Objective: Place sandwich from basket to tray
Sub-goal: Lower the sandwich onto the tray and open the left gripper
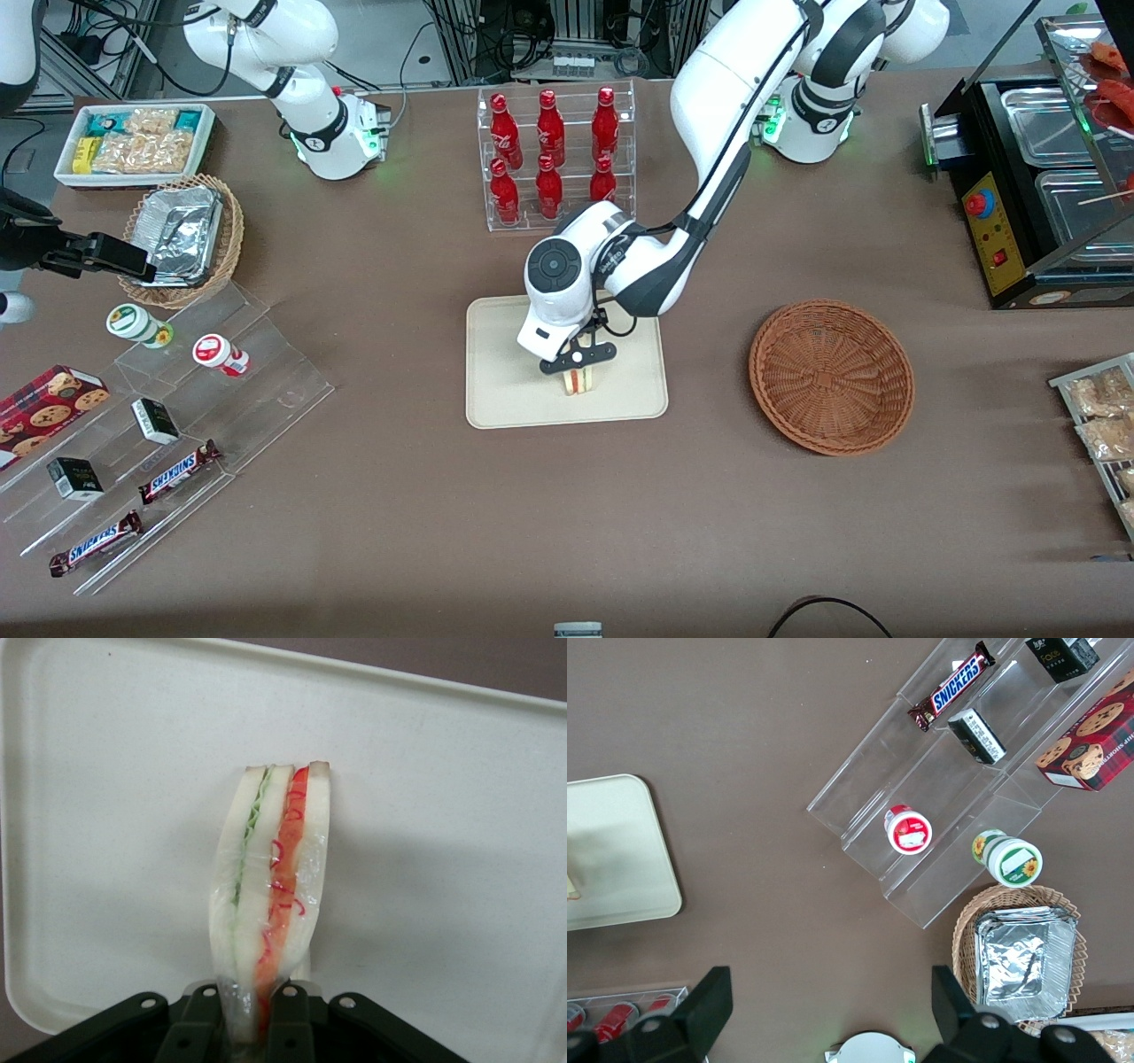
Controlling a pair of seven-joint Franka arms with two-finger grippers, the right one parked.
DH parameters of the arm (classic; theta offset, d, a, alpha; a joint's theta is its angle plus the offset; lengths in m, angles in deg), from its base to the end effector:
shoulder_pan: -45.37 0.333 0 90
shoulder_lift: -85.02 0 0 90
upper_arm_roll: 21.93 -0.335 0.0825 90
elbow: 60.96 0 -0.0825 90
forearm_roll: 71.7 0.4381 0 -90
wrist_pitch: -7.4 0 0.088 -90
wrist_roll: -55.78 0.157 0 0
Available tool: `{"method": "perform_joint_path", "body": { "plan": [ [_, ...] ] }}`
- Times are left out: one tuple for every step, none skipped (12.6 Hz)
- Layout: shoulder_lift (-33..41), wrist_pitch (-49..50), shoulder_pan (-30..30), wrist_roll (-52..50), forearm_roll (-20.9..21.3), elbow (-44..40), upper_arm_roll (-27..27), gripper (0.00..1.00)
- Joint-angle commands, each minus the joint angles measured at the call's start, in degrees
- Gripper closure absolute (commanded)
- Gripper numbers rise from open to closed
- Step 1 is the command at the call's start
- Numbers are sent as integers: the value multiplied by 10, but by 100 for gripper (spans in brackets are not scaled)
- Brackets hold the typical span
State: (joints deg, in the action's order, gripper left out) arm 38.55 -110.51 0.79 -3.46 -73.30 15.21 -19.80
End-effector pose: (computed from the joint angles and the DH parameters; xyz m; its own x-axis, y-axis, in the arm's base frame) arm 0.5418 -0.5721 0.1738 0.9665 0.2418 -0.0856 0.2387 -0.9700 -0.0452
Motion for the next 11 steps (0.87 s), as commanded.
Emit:
{"method": "perform_joint_path", "body": {
  "plan": [
    [-14, -3, -9, -16, -2, -18, -8, 62],
    [-13, -3, -9, -15, -2, -18, -8, 1],
    [-13, -3, -9, -16, -2, -19, -8, 0],
    [-10, -3, -9, -16, -2, -20, -8, 0],
    [-6, 0, -8, -16, -2, -20, -8, 0],
    [-1, 5, -8, -16, -2, -21, -9, 0],
    [10, 14, -7, -14, -2, -21, -9, 0],
    [21, 25, -4, -10, -2, -21, -9, 0],
    [30, 34, -3, -6, -2, -21, -10, 0],
    [38, 39, -2, -1, -1, -21, -10, 0],
    [49, 54, -1, 13, 2, -21, -11, 0]
  ]
}}
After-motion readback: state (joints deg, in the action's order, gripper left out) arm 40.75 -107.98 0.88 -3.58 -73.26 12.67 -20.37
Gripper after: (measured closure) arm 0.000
